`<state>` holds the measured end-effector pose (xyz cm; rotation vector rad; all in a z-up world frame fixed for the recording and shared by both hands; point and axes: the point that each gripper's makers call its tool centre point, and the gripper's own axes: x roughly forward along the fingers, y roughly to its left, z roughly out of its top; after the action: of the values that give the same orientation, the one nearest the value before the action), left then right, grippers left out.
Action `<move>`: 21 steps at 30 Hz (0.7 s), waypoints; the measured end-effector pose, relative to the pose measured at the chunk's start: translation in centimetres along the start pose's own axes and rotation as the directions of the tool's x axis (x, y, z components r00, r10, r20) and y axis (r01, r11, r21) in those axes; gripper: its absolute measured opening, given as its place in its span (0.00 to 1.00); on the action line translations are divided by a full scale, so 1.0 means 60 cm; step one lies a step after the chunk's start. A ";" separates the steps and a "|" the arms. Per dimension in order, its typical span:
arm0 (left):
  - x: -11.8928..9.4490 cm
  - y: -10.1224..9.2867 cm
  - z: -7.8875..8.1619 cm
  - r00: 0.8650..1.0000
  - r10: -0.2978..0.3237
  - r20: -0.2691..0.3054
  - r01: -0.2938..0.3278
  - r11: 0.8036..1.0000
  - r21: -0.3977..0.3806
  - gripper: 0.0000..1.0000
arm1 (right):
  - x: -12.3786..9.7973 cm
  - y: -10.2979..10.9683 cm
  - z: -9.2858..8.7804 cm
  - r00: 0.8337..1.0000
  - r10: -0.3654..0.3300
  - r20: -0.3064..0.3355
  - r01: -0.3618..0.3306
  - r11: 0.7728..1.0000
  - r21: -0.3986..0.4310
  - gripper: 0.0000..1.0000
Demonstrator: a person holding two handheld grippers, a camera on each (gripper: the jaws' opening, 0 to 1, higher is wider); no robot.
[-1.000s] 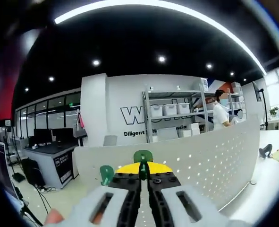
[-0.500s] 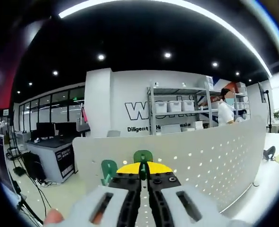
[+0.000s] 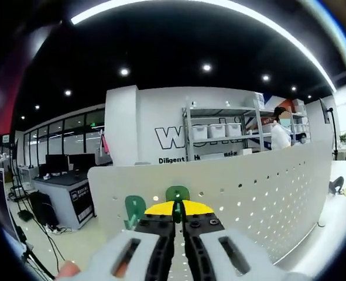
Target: Insert the hook assembly into the mounting plate slot until the hook locks in place.
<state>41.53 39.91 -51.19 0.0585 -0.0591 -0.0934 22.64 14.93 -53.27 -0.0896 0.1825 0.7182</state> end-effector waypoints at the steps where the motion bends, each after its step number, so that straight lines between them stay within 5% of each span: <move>1: 0.000 0.000 0.000 1.000 0.001 0.002 -0.001 1.000 0.002 0.03 | 0.000 0.000 0.000 1.000 0.002 0.000 -0.002 1.000 0.000 0.56; 21: 0.008 -0.001 -0.007 1.000 -0.006 0.017 0.005 1.000 0.030 0.03 | 0.000 -0.001 0.001 1.000 -0.001 -0.007 0.001 1.000 0.003 0.55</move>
<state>42.01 39.80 -51.56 0.0880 -0.0779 -0.0983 22.71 14.89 -53.22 -0.0890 0.1899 0.7164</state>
